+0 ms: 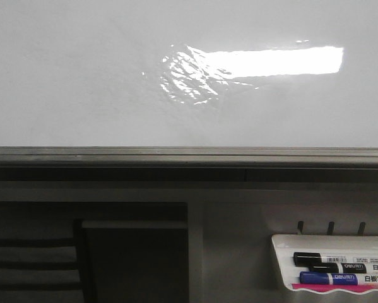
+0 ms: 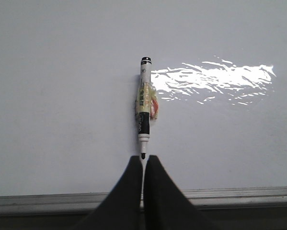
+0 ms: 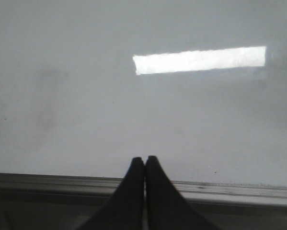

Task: Write number 7 on whiteboard

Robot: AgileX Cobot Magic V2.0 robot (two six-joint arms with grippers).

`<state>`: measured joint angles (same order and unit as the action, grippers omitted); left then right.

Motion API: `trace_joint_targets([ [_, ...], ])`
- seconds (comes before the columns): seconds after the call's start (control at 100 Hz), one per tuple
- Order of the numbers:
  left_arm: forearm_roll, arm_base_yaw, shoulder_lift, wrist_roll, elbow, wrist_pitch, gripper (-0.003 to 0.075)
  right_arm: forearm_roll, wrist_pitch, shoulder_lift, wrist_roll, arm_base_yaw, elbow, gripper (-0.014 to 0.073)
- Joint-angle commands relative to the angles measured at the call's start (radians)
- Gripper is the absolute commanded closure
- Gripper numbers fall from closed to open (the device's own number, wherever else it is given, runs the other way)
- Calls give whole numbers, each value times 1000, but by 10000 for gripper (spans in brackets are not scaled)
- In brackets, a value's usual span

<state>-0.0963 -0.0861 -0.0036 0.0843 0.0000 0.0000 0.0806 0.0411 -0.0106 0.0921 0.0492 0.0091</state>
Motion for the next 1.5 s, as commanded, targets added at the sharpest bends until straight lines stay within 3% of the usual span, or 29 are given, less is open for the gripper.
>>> trace_joint_targets([
  [0.0, -2, -3, -30, -8, 33, -73, 741, 2, -75, -20, -9, -4, 31, 665],
  [0.82, -10, -3, -30, -10, 33, -90, 741, 2, -106, -20, -9, -4, 31, 665],
  [0.93, -80, -3, -30, -16, 33, -124, 741, -20, -146, -20, -9, -4, 27, 665],
  [1.22, -215, -3, -19, -16, -66, -104, 741, -52, -3, -2, -9, -4, -128, 665],
  [1.49, -84, -3, 169, -11, -349, 110, 741, -16, 214, 220, -12, -4, -396, 665],
])
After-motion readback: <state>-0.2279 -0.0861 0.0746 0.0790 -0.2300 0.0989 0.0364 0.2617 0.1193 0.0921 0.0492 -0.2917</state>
